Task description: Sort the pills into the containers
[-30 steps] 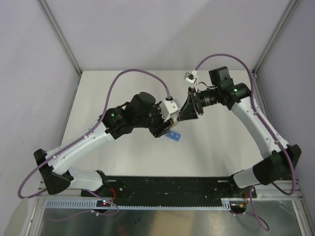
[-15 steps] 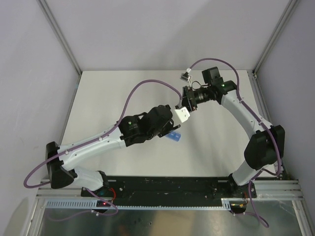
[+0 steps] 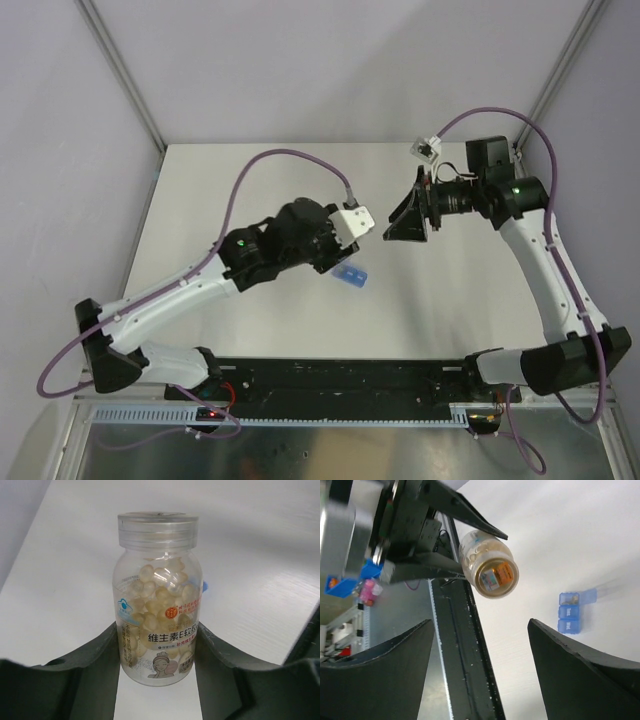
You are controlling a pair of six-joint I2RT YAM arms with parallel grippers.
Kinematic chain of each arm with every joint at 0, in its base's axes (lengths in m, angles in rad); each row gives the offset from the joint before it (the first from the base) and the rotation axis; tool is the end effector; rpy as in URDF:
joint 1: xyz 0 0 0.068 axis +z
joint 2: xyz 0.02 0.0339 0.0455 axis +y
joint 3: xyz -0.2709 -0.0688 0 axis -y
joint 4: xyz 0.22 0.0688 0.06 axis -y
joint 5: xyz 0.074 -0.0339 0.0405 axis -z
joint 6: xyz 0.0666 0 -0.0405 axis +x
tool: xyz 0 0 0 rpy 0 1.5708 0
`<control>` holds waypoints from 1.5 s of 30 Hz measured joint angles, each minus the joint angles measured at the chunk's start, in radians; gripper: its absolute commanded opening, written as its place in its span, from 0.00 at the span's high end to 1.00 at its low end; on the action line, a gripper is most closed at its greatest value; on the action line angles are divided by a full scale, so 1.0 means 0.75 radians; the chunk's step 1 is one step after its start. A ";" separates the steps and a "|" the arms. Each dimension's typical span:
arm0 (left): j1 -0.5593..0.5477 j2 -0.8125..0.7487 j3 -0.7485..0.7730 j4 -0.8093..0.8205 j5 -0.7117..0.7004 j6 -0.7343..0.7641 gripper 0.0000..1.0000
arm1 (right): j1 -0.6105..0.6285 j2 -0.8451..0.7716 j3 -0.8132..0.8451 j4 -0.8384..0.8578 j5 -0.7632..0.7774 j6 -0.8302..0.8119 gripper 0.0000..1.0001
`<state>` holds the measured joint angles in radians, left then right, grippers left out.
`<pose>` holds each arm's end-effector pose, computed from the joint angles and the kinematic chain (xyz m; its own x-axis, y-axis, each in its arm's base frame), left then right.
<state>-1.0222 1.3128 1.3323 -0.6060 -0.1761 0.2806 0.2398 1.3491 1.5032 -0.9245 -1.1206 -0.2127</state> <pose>0.1591 -0.2379 0.3625 -0.0658 0.6304 -0.7735 0.8140 0.4822 0.3238 0.2213 0.1158 0.3991 -0.5069 -0.2185 -0.8338 -0.8573 0.2282 0.4614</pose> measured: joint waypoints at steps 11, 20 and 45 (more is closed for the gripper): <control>0.195 -0.141 0.001 -0.071 0.810 -0.034 1.00 | 0.183 -0.228 0.015 -0.079 0.161 -0.308 0.18; 0.212 -0.117 0.017 -0.137 1.084 -0.065 1.00 | 0.320 -0.200 0.099 -0.146 0.204 -0.426 0.20; 0.224 -0.055 0.070 -0.188 1.015 -0.084 1.00 | 0.329 -0.099 0.057 -0.111 0.110 -0.341 0.91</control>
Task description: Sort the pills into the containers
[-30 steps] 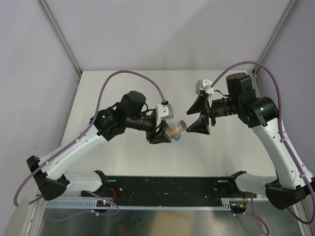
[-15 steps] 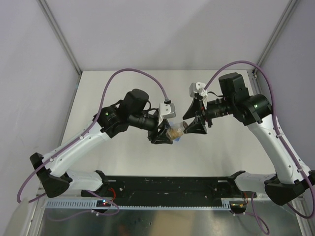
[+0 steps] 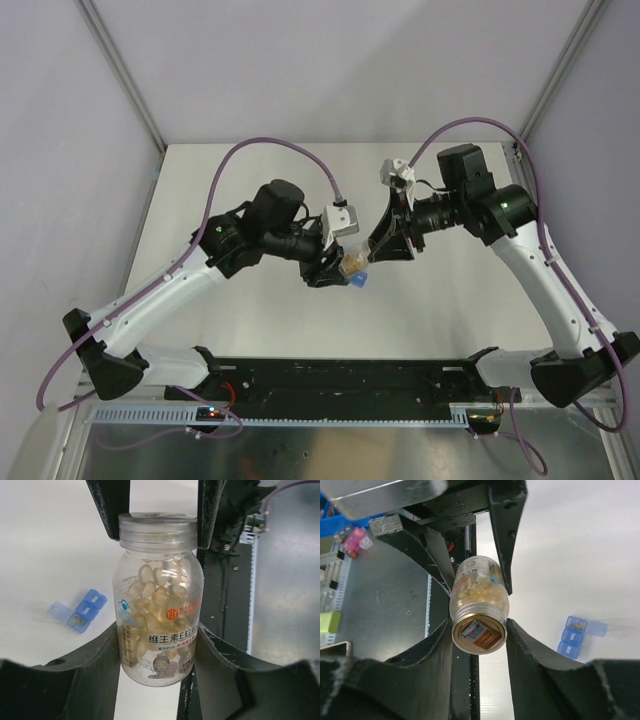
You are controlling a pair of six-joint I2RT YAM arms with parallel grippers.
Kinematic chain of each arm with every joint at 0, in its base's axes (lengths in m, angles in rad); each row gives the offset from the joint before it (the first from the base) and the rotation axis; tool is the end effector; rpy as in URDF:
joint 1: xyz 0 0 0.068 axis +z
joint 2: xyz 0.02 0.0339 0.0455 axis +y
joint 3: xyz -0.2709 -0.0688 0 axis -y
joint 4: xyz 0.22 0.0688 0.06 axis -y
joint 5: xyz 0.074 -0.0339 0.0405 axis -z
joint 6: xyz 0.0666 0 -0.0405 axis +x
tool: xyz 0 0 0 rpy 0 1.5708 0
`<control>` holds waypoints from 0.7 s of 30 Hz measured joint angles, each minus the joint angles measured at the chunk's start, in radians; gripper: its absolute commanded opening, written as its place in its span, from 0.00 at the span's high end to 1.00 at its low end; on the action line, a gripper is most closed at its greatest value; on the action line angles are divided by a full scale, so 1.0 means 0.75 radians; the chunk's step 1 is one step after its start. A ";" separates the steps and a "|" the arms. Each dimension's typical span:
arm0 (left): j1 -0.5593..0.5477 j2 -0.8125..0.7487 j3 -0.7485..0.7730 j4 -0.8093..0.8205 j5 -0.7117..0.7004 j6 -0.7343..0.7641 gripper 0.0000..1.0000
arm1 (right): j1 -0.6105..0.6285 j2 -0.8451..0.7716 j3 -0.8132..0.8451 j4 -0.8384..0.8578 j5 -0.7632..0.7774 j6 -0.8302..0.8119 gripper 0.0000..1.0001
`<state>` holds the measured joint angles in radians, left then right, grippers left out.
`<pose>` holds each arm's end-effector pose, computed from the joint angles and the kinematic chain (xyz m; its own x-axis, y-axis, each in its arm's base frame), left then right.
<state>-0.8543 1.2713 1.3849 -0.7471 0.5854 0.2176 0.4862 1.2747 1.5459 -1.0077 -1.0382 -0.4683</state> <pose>0.1405 -0.2174 0.3802 -0.1808 0.4816 -0.8576 0.9832 0.1102 -0.1454 0.1648 0.1520 0.4169 -0.1681 -0.3481 -0.9223 -0.9833 -0.0072 0.1820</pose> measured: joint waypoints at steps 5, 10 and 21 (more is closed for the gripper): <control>-0.027 0.008 0.009 0.011 -0.210 0.000 1.00 | -0.078 0.065 -0.039 0.126 -0.069 0.158 0.94; -0.095 0.010 0.009 0.034 -0.481 -0.024 1.00 | -0.129 0.141 -0.058 0.259 -0.150 0.284 0.93; -0.267 0.062 -0.041 0.057 -1.069 -0.003 1.00 | -0.159 0.339 -0.080 0.434 -0.239 0.561 0.92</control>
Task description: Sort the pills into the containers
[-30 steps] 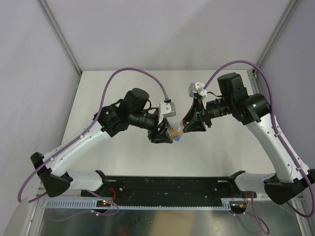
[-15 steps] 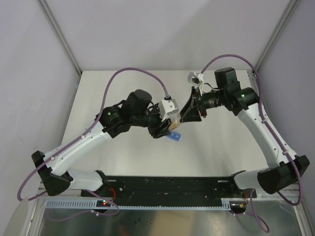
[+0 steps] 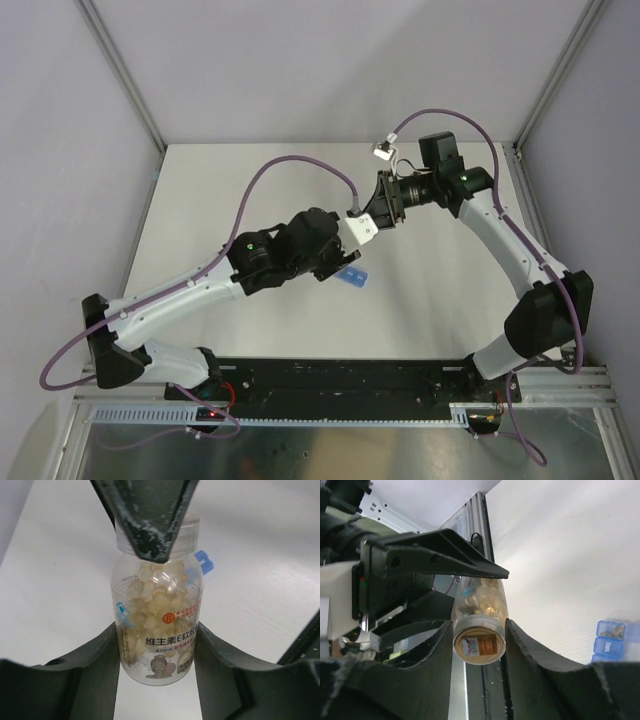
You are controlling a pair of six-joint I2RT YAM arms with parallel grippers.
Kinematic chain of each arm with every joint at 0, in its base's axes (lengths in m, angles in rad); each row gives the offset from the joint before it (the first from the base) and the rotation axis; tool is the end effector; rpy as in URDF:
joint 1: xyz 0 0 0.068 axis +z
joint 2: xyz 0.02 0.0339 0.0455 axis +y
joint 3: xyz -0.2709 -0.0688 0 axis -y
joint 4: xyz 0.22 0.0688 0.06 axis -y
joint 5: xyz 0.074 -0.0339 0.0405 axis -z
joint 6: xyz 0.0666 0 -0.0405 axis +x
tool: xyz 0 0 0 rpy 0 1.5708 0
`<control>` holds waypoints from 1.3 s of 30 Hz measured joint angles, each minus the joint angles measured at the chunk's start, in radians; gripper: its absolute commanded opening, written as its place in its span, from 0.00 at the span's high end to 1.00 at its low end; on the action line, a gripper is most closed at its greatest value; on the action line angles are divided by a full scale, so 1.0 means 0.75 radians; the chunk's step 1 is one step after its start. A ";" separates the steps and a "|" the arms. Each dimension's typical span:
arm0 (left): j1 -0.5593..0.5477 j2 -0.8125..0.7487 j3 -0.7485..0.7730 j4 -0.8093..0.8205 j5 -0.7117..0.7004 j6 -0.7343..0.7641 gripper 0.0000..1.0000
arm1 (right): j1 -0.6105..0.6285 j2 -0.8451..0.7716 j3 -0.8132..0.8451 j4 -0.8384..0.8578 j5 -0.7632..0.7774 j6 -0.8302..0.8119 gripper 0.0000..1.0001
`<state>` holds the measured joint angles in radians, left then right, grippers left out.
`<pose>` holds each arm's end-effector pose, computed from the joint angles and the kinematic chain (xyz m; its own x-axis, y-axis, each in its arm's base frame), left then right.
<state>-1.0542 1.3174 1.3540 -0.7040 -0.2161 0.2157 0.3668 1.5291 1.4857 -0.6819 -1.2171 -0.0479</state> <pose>0.1502 -0.2355 0.3577 -0.1347 0.6603 -0.7388 0.8138 0.4991 0.2977 0.2611 0.1673 0.3702 -0.5812 -0.2411 -0.7772 -0.8083 0.0601 0.5858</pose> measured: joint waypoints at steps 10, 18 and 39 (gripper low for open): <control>-0.049 0.038 -0.061 0.074 -0.192 0.067 1.00 | -0.017 0.067 -0.001 0.017 0.023 0.110 0.39; -0.048 0.023 -0.068 0.133 -0.215 0.074 1.00 | -0.053 -0.001 -0.001 -0.057 0.119 0.062 0.12; -0.045 0.005 -0.056 0.141 -0.120 0.072 1.00 | 0.078 -0.086 -0.018 -0.125 0.212 -0.068 0.20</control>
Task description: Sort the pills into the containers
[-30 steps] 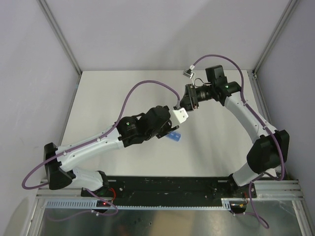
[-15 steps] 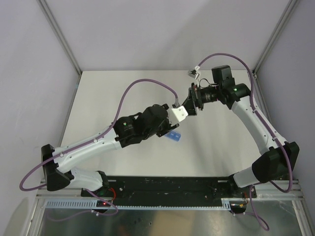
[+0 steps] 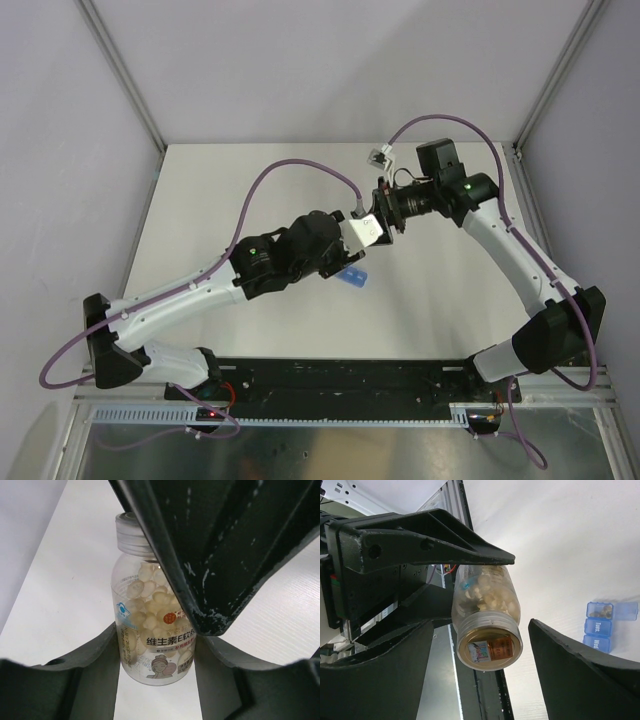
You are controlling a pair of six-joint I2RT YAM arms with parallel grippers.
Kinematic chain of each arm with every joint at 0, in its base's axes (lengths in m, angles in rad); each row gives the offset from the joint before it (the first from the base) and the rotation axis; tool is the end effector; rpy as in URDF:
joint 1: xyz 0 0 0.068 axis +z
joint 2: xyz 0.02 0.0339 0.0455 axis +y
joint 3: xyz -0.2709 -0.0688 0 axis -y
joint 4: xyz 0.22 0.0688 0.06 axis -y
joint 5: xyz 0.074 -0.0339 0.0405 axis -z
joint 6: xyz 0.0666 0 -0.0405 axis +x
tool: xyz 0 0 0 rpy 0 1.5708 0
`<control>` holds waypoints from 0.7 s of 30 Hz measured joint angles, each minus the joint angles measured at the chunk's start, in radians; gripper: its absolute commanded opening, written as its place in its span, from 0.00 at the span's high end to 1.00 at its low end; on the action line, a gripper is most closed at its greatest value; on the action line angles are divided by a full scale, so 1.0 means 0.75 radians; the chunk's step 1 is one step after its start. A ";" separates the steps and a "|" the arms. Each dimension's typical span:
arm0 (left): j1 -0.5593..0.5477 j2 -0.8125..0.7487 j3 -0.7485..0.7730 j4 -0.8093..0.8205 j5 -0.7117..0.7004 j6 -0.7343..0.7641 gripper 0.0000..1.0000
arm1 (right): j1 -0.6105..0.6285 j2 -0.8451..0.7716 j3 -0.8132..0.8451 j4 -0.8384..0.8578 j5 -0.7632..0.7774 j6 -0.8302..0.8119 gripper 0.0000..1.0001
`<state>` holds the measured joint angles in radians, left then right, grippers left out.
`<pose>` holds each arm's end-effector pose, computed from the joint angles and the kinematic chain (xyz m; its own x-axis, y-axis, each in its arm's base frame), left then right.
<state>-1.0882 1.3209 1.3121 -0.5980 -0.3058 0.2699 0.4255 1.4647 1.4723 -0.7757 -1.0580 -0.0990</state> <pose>0.1507 -0.2445 0.3556 -0.0604 0.6632 -0.7460 0.7741 0.5030 0.3845 0.2380 0.1716 0.3704 -0.5533 -0.3040 -0.7755 -0.8321 0.1589 0.5314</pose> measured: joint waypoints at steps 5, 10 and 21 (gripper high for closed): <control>0.000 0.001 0.009 0.008 0.004 -0.001 1.00 | 0.015 0.000 -0.001 -0.002 0.000 -0.009 0.32; 0.000 0.001 0.009 0.009 0.009 -0.002 1.00 | 0.017 0.007 -0.001 -0.002 0.005 -0.010 0.43; 0.004 0.001 0.009 0.002 0.029 -0.010 0.85 | 0.014 0.018 -0.002 -0.007 0.004 -0.018 0.94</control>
<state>-1.0851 1.3216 1.3186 -0.5964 -0.2840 0.2626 0.4358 1.4784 1.4712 -0.7811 -1.0550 -0.1123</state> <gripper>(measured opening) 0.561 0.552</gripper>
